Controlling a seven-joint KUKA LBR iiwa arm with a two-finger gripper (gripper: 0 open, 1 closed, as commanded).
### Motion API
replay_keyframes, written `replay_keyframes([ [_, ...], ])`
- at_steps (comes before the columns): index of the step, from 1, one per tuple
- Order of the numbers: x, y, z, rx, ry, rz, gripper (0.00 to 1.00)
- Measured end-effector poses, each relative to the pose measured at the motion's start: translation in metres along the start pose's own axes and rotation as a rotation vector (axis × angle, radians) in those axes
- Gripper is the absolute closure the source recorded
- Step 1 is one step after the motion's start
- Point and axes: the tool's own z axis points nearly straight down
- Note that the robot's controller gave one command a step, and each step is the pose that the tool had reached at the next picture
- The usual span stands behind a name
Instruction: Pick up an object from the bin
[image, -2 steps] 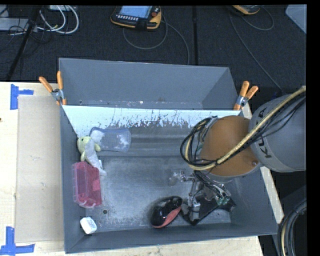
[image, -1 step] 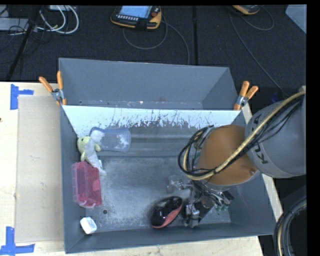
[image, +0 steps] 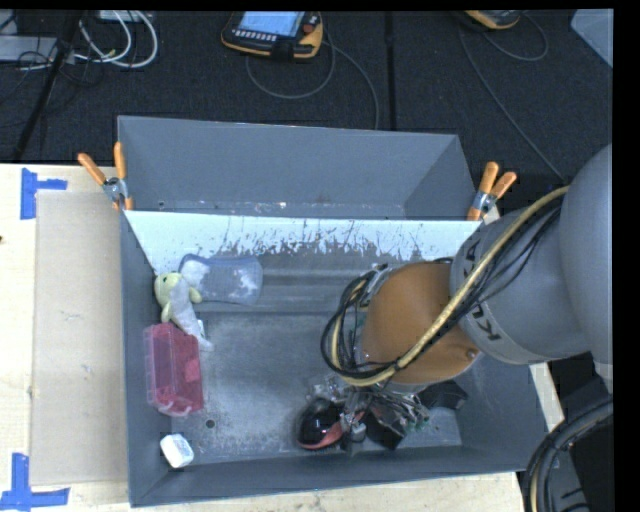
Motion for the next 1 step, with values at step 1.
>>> replay_keyframes([
  [1,0.0000,-0.0001,0.0000,0.000,0.000,0.000,1.00],
])
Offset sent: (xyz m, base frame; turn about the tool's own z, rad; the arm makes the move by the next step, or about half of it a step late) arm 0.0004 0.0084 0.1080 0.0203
